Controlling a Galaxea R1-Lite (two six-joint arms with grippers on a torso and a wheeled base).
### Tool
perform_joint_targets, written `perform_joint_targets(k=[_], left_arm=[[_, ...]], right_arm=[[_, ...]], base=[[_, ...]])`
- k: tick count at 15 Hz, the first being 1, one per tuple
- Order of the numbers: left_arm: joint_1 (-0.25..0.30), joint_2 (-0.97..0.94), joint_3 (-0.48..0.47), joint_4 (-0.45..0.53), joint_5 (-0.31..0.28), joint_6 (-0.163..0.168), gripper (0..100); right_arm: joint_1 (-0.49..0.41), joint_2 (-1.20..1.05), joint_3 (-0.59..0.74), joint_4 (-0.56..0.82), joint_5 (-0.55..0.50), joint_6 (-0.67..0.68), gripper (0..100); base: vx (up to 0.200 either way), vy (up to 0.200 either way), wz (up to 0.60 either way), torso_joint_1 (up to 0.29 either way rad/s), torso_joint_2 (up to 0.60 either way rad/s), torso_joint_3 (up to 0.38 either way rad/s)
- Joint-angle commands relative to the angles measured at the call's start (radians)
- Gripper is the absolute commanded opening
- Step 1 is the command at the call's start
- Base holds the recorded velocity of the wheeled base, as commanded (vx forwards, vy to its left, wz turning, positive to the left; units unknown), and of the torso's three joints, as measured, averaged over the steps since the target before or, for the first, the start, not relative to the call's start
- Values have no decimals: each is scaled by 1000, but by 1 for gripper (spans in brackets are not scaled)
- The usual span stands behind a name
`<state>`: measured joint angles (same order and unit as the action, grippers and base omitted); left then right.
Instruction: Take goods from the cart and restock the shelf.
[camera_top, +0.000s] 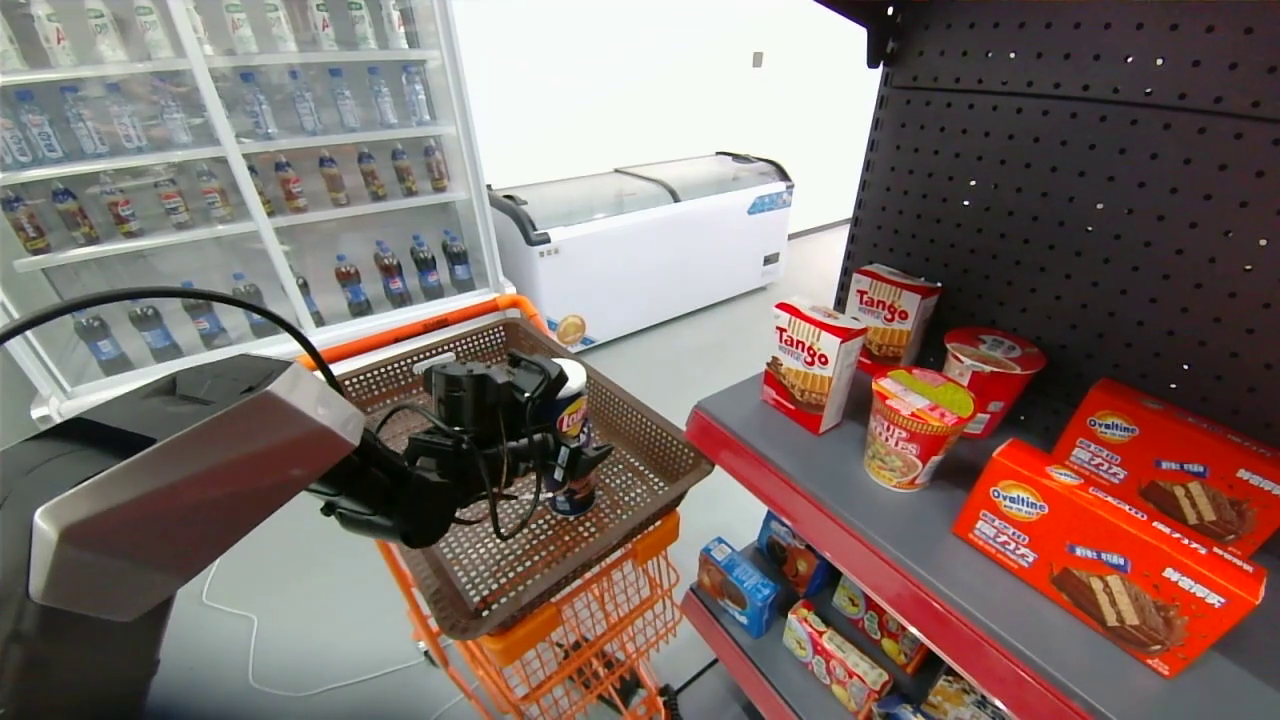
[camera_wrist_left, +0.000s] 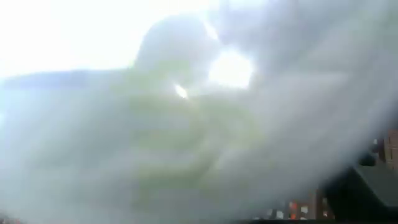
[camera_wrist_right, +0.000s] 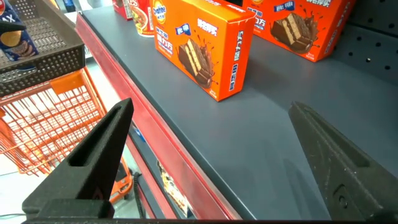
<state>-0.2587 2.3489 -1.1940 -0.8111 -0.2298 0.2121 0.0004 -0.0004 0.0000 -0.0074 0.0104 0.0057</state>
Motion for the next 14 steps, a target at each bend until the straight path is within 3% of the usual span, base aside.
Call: perform_joint_targets(k=[1,13,14], left_arm=[[-10,23,-32,0,10,0,100],[-16,33,-35,1,-3,0,100],[-16,38,-35,0,-17,3,0]], right_arm=[[1,0,0,0,0,0,100],[1,0,0,0,0,0,100],[1,0,0,0,0,0,100]], base=[[0,0,0,0,0,0],[0,0,0,0,0,0],[0,0,0,0,0,0]])
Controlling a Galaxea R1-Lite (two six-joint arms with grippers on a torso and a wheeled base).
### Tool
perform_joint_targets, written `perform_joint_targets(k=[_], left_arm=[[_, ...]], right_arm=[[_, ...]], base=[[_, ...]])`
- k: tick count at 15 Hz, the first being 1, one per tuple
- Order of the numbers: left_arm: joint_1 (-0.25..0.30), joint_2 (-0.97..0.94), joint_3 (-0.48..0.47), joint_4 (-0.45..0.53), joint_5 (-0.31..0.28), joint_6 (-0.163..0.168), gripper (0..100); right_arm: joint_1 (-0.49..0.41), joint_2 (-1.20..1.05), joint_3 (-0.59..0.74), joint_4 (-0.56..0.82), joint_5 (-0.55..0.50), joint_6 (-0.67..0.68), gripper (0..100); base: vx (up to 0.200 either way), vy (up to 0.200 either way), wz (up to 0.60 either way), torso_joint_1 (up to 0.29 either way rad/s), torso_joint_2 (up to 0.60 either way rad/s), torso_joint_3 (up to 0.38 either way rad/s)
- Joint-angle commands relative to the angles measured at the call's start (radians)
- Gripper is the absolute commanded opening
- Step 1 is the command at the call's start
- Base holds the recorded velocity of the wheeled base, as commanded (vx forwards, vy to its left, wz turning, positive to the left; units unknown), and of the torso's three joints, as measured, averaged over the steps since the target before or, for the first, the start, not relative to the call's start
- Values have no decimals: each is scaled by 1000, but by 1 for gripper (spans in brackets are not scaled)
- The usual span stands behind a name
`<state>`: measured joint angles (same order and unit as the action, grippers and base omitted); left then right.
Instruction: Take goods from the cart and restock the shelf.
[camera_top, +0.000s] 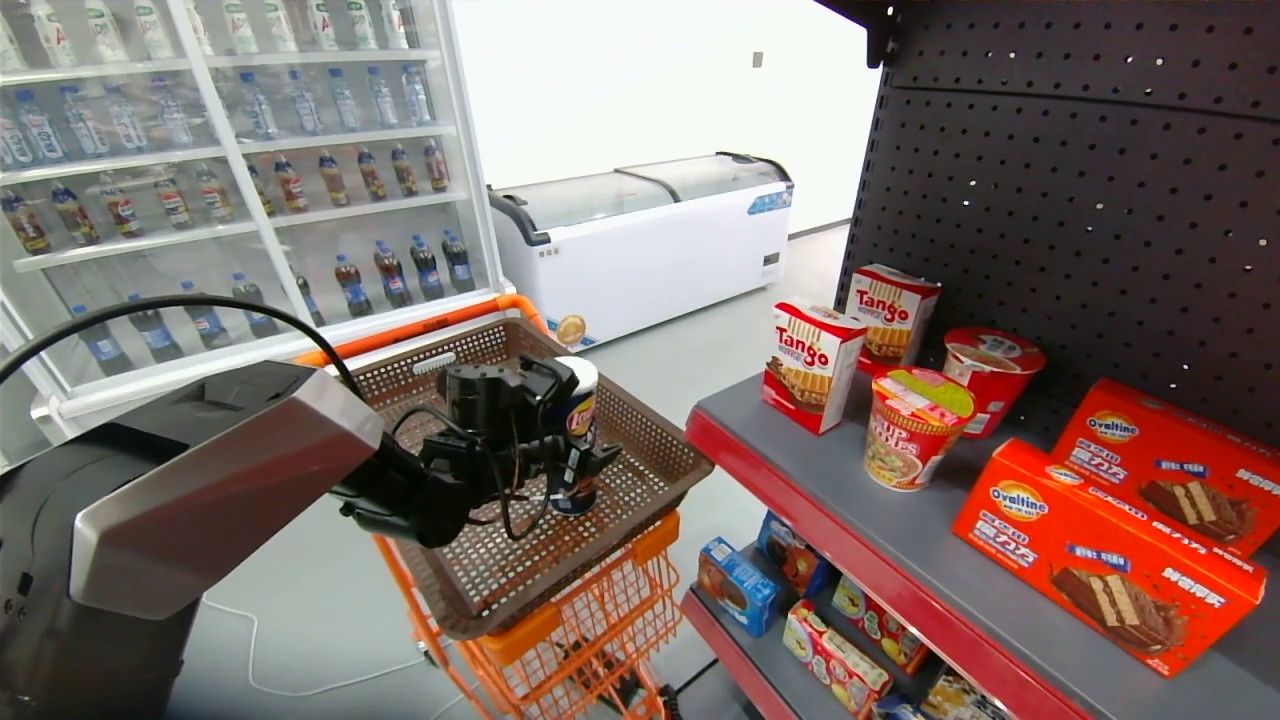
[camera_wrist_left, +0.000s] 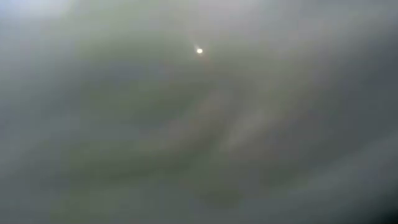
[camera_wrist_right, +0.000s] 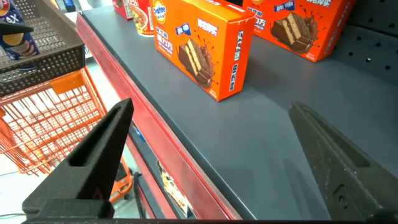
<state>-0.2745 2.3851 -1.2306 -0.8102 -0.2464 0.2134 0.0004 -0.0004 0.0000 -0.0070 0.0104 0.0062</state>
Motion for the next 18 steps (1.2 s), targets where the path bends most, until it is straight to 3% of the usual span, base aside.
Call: perform_joint_targets(k=[1,5,8,11,12,15,17,18], left_arm=[[-3,3,-3,-1,-2,-3,0],[-3,2,0,-1,-1,-5,0],[4,-20,-9,2,35,-6,0],[-2,-165,-33,60,165,-12,0],[6,-204,-27,79,171,-9,0],[46,-438,2,301,157,-22,0],[83,-567,46,341,156,-31,0],[113,-647,71,385,118,-43,0]], right_arm=[[1,0,0,-1,0,0,100],[1,0,0,-1,0,0,100],[1,0,0,-1,0,0,100],[1,0,0,1,0,0,100],[1,0,0,-1,0,0,100],[1,0,0,-1,0,0,100],[1,0,0,-1,0,0,100],[1,0,0,-1,0,0,100]], base=[[0,0,0,0,0,0],[0,0,0,0,0,0],[0,0,0,0,0,0],[0,0,0,0,0,0],[0,0,0,0,0,0],[0,0,0,0,0,0],[0,0,0,0,0,0],[0,0,0,0,0,0]])
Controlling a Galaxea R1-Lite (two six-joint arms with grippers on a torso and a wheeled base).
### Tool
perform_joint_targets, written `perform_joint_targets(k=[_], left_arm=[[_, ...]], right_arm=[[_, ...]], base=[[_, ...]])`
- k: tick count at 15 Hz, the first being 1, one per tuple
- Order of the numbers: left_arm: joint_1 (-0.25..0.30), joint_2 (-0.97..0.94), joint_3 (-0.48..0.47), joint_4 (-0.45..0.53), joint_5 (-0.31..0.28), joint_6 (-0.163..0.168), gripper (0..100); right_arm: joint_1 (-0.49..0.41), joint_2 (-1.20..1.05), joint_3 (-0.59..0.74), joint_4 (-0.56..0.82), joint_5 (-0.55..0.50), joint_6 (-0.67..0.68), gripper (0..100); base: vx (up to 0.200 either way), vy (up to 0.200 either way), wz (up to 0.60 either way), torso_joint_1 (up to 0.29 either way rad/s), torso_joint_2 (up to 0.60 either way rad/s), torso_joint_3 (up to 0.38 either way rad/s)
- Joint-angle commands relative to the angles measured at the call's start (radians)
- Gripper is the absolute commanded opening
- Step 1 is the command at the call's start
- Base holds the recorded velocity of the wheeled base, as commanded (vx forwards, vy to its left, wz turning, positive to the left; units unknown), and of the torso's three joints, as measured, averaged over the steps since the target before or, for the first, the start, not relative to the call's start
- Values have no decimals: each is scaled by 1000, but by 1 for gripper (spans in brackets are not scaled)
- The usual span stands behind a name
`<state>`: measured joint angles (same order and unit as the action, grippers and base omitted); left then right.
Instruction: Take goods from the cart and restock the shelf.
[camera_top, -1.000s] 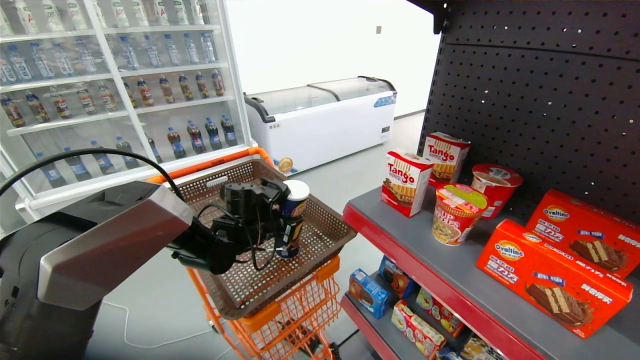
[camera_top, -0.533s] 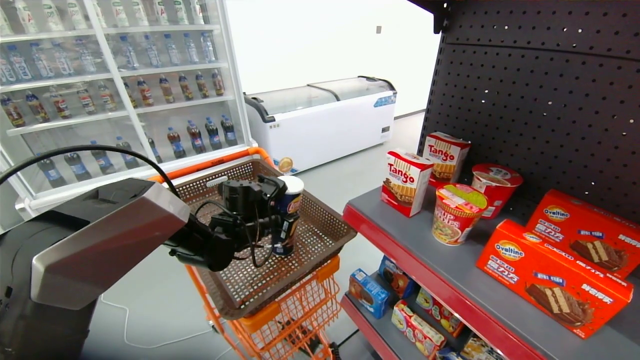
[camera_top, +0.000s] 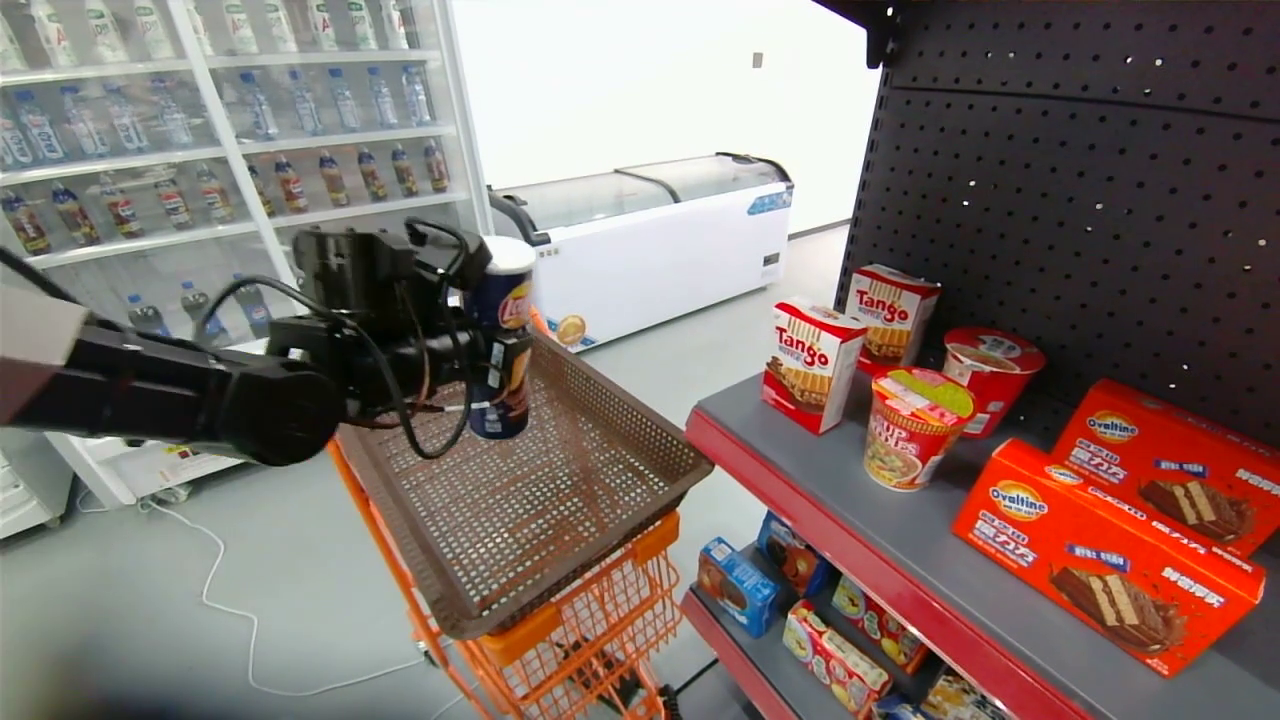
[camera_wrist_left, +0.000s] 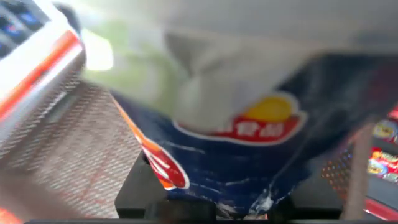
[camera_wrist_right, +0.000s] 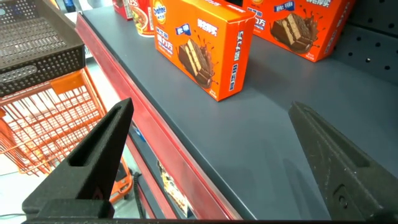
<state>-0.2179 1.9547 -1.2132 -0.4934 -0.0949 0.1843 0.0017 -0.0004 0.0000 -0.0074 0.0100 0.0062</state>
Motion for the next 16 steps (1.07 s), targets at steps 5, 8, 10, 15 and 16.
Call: perform_joint_targets(k=[5,8,10,15,16], left_arm=[[83,-536,327,153,-112,-106,0],[91,-645,420,165,-233,-134,0],[118,-685,455,193,-359,-147,0],[114,-844,636,211,-502,-137,0],[112,-850,635,210,-499,-137,0]], right_arm=[[0,0,0,0,1,0,100],[0,0,0,0,1,0,100],[0,0,0,0,1,0,100],[0,0,0,0,1,0,100],[0,0,0,0,1,0,100]], base=[[0,0,0,0,0,0],[0,0,0,0,0,0],[0,0,0,0,0,0],[0,0,0,0,0,0],[0,0,0,0,0,0]])
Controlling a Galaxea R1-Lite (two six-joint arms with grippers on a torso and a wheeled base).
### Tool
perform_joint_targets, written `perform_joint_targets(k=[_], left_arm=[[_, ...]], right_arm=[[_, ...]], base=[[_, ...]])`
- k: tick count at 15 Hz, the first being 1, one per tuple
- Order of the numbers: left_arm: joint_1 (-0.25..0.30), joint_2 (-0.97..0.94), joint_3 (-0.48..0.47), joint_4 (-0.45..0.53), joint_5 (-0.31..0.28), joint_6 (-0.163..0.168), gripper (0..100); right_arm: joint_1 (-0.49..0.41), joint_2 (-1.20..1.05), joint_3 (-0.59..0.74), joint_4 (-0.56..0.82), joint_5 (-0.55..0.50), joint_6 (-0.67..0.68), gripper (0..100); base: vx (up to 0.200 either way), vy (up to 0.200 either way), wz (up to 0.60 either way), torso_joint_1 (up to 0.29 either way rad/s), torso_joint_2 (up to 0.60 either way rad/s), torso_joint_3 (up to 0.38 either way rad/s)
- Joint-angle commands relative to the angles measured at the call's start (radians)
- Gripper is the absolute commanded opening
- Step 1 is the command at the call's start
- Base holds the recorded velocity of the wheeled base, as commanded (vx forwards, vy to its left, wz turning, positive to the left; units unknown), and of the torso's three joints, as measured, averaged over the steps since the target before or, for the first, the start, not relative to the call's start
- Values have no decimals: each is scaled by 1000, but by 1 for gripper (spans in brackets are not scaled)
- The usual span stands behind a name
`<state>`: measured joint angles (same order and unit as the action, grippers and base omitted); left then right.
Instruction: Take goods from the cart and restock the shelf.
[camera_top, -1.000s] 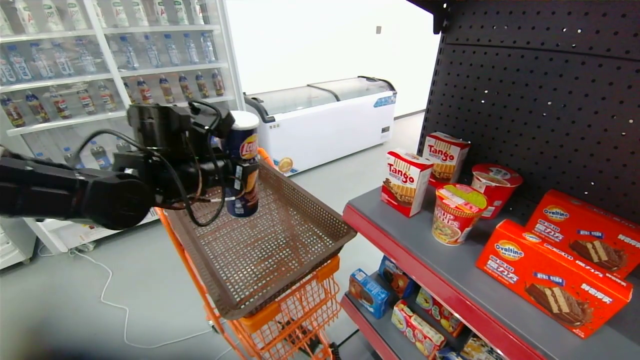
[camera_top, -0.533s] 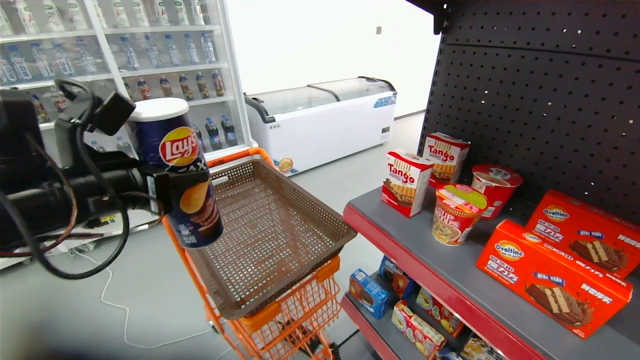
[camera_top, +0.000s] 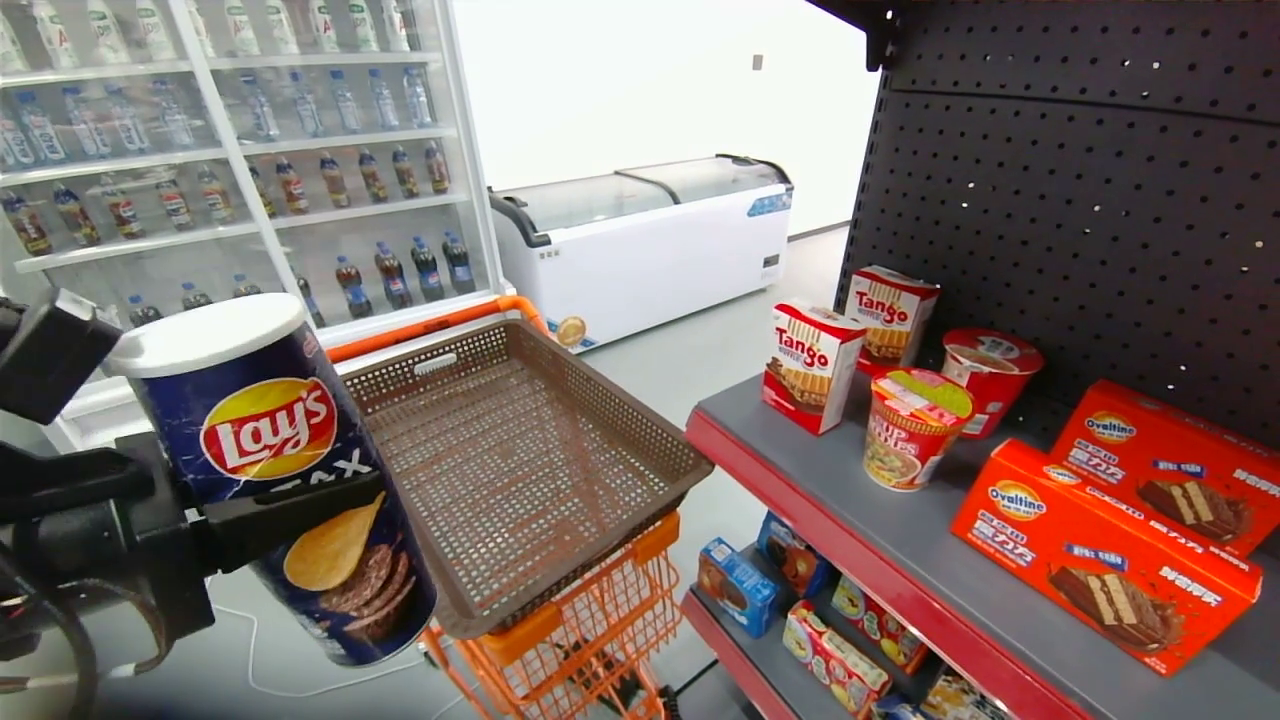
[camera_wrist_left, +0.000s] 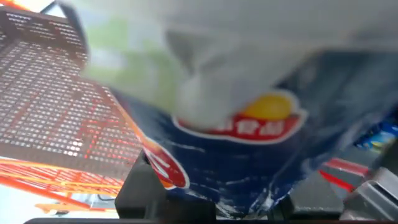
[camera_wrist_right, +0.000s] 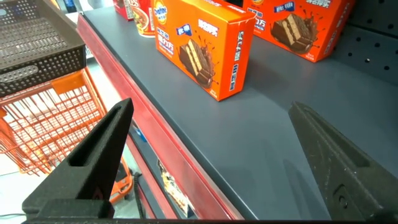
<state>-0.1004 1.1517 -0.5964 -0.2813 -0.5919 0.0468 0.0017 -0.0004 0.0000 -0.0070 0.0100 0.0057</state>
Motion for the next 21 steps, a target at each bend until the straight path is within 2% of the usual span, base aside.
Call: perform_joint_targets(k=[1,3,5,8,11,15,18,19,21], left_arm=[[-4,-44,1,-9,21,4,0],[-8,-21,-19,-21,11,10,0],[-13,16,-37,-22,-58,13,0],[-70,22,-34,-38,-163,18,0],[-117,19,-3,-38,-210,21,0],[-197,11,4,-21,-241,27,0],[-246,8,23,-9,-243,27,0],[-292,6,41,-9,-243,27,0],[-315,8,73,-9,-240,28,0]], right_arm=[[0,0,0,-1,1,0,100],[0,0,0,-1,1,0,100],[0,0,0,-1,1,0,100],[0,0,0,-1,1,0,100],[0,0,0,-1,1,0,100],[0,0,0,-1,1,0,100],[0,0,0,-1,2,-1,100],[0,0,0,-1,1,-1,100],[0,0,0,-1,2,-1,100]], base=[[0,0,0,0,0,0],[0,0,0,0,0,0],[0,0,0,0,0,0],[0,0,0,0,0,0],[0,0,0,0,0,0],[0,0,0,0,0,0],[0,0,0,0,0,0],[0,0,0,0,0,0],[0,0,0,0,0,0]])
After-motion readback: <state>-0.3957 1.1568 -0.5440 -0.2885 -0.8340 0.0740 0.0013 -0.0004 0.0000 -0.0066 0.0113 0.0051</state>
